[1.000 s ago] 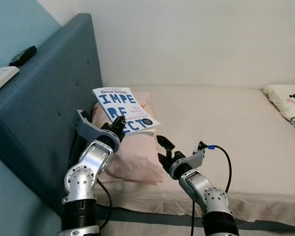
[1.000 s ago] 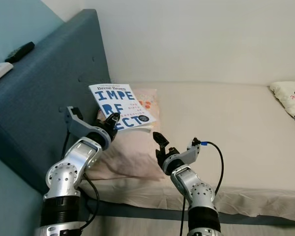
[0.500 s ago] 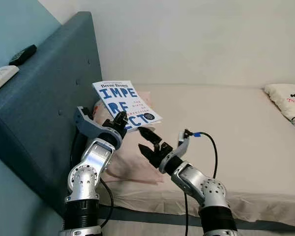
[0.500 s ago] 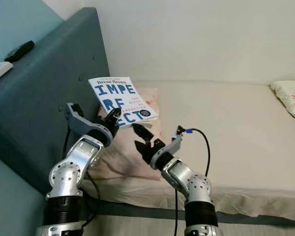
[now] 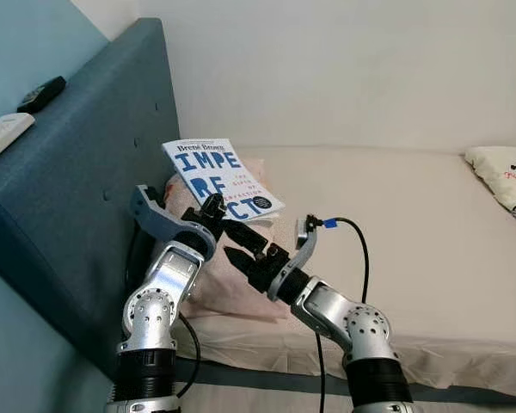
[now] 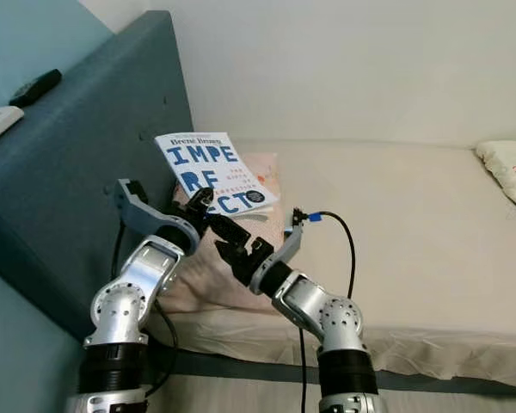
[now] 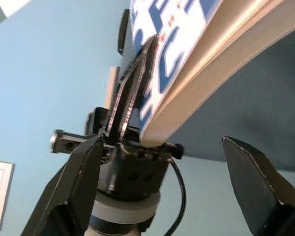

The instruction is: Clean up the room

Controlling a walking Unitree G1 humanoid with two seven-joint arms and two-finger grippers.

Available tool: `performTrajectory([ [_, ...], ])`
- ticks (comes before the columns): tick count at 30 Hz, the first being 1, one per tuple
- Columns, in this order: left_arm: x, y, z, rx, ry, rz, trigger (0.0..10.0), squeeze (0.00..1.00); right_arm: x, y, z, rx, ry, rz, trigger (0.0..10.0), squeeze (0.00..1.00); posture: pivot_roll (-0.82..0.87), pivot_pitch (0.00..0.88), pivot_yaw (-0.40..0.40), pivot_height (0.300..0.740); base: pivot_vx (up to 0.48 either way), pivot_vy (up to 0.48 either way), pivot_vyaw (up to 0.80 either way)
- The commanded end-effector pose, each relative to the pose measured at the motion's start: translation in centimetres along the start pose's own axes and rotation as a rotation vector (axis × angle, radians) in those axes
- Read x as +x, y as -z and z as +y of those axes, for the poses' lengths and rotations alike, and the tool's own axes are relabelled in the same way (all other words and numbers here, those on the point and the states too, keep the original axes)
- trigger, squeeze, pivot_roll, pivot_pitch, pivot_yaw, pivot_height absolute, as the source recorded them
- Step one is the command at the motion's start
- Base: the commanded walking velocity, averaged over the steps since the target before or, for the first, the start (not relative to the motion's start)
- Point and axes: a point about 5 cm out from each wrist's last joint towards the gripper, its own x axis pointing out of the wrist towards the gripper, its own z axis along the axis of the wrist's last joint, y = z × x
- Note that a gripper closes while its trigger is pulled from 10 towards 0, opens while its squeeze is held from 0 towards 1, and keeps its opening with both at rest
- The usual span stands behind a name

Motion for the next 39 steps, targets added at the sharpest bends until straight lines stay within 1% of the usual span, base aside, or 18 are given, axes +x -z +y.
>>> performTrajectory([
  [1, 0.8, 2.3, -3.7, -0.097, 0.120, 0.041, 10.0, 0.00, 1.7, 1.8, 1.8, 0.047, -0.123, 0.030, 10.0, 0.00, -0.03, 0.117, 0.014, 0.740, 0.000, 0.000, 0.00],
  [5, 0.8, 2.1, -3.7, -0.105, 0.119, 0.037, 10.0, 0.00, 1.4, 1.6, 1.7, 0.066, -0.138, -0.006, 10.0, 0.00, -0.03, 0.118, 0.017, 0.740, 0.000, 0.000, 0.00],
  [7, 0.8, 2.0, -3.8, -0.132, 0.127, 0.039, 10.0, 0.00, 1.4, 1.1, 1.3, 0.103, -0.122, -0.049, 10.0, 0.00, -0.03, 0.119, 0.019, 0.740, 0.000, 0.000, 0.00],
  [9, 0.8, 2.0, -3.8, -0.140, 0.129, 0.040, 10.0, 0.00, 1.4, 0.9, 1.2, 0.114, -0.116, -0.063, 10.0, 0.00, -0.03, 0.119, 0.019, 0.740, 0.000, 0.000, 0.00],
  [11, 0.5, 1.7, -3.9, -0.174, 0.141, 0.032, 10.0, 0.00, 1.2, 0.0, 0.8, 0.140, -0.106, -0.123, 10.0, 0.00, -0.02, 0.118, 0.017, 0.740, 0.000, 0.000, 0.00],
  [14, 0.4, 1.2, -3.7, -0.209, 0.139, 0.008, 10.0, 0.00, 1.1, -0.8, 1.0, 0.151, -0.124, -0.176, 10.0, 0.00, -0.02, 0.116, 0.017, 0.740, 0.000, 0.000, 0.00],
  [17, 0.4, 0.9, -3.4, -0.220, 0.127, -0.009, 10.0, 0.00, 1.0, -1.2, 1.2, 0.148, -0.149, -0.202, 10.0, 0.00, -0.02, 0.115, 0.016, 0.740, 0.000, 0.000, 0.00],
  [22, 0.3, 0.6, -3.4, -0.222, 0.133, -0.011, 10.0, 0.00, 0.7, -1.8, 1.5, 0.142, -0.172, -0.231, 10.0, 0.00, -0.02, 0.113, 0.017, 0.740, 0.000, 0.000, 0.00],
  [28, -0.1, 1.5, -3.6, -0.186, 0.159, 0.039, 10.0, 0.00, 1.0, -2.6, 1.6, 0.145, -0.172, -0.246, 10.0, 0.00, -0.02, 0.108, 0.019, 0.740, 0.000, 0.000, 0.00],
  [32, -0.3, 1.8, -3.5, -0.185, 0.162, 0.058, 10.0, 0.00, 1.1, -3.0, 1.5, 0.158, -0.167, -0.260, 10.0, 0.00, -0.02, 0.108, 0.019, 0.740, 0.000, 0.000, 0.00],
  [35, -0.6, 2.2, -3.5, -0.183, 0.172, 0.078, 10.0, 0.00, 1.3, -3.7, 1.5, 0.171, -0.158, -0.286, 10.0, 0.00, -0.02, 0.103, 0.019, 0.740, 0.000, 0.000, 0.00],
  [39, -0.7, 2.2, -3.6, -0.187, 0.177, 0.079, 10.0, 0.00, 1.4, -3.9, 1.4, 0.174, -0.156, -0.293, 10.0, 0.00, -0.02, 0.104, 0.019, 0.740, 0.000, 0.000, 0.00],
])
